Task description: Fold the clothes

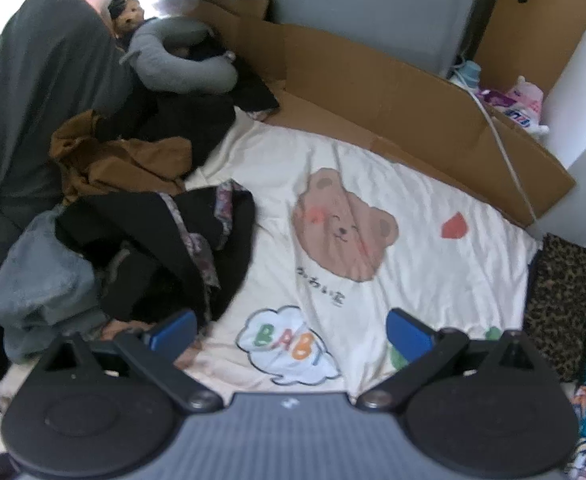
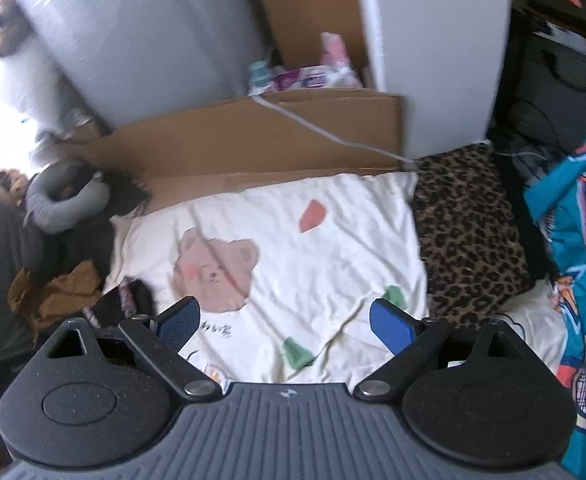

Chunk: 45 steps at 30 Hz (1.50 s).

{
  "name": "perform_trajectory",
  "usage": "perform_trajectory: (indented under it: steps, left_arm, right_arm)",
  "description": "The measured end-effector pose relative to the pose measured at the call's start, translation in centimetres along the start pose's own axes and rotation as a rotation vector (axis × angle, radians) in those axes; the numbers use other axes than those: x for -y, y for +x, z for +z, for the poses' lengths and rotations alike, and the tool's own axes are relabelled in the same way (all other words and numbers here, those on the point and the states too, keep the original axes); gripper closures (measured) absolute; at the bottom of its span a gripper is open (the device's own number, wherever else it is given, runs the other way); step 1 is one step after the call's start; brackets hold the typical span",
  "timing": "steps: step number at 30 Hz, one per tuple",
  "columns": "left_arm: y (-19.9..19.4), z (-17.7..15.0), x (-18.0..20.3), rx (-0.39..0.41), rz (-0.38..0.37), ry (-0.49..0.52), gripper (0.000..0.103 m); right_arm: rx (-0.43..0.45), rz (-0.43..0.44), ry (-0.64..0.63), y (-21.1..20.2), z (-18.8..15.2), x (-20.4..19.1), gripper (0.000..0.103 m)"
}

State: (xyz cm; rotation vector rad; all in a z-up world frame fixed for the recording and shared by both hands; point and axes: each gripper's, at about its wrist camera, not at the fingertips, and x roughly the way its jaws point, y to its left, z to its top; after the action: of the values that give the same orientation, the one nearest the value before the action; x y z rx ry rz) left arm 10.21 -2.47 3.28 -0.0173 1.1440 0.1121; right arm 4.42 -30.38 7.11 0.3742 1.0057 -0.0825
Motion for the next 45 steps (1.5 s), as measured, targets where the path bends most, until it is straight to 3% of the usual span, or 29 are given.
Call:
perform_trajectory:
  steps: [6, 11, 16, 18, 23, 34, 45]
  left_arm:
    - [0.7, -1.3, -1.9, -0.022, 0.021, -0.023, 0.001]
    - [0.5, -1.7, -3.1, -0.063, 0.031, -0.064, 0.001]
    - [0.9, -1.7, -1.6, -0.031, -0.003, -0.024, 0.001]
    - [1.3, -1.8, -1.6, -0.062, -0.006, -0.042, 0.001]
    - [1.6, -1.1, -1.6, -0.039, -0.025, -0.029, 0.001]
    - [2.9, -2.1, -1.2, -0.132, -0.073, -0.008, 0.001]
    - [0.1, -3.3, 1.2, -0.033, -0.104, 0.122, 0.001]
  right_arm:
    - [-0.043, 0.026, -0.085, 1.4, -1.6, -2.5, 0.008]
    - [-0.061, 0.060, -0.081, 1.5, -2.4, -3.3, 0.008]
    - [-0.067, 0.095, -0.141, 1.5, -3.0, -3.4, 0.008]
    - [-0.064, 0.070, -0.143, 1.8, -3.1, -3.1, 0.008]
    - [-0.067, 0.116, -0.079, 1.6, -3.2, -1.6, 0.008]
    - [-0.011, 0.036, -0.077, 1.1, -2.5, -0.1, 0.008]
    - [0.017, -0.055, -0.188, 0.9, -3.6, -1.4, 0.008]
